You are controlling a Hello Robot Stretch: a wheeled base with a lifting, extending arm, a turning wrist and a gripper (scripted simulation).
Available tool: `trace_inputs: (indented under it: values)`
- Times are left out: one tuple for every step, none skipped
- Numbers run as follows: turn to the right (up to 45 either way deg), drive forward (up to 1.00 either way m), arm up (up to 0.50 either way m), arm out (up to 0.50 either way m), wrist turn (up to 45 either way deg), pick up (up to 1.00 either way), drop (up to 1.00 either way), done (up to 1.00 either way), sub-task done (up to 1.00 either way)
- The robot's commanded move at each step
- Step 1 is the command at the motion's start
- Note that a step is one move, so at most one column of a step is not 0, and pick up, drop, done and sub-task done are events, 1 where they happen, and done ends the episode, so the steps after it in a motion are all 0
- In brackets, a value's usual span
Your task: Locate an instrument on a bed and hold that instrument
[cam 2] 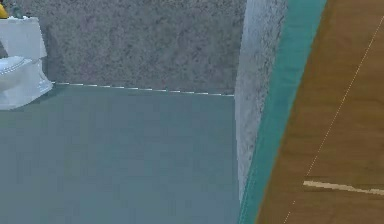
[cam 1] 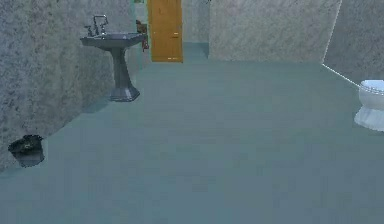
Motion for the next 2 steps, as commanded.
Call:
trace_inputs:
  values:
    - [-6.0, 0.0, 0.0, 0.0, 0.0, 0.0, 0.0, 0.0, 0.0]
    - [0.0, 1.0, 0.0, 0.0, 0.0, 0.0, 0.0, 0.0, 0.0]
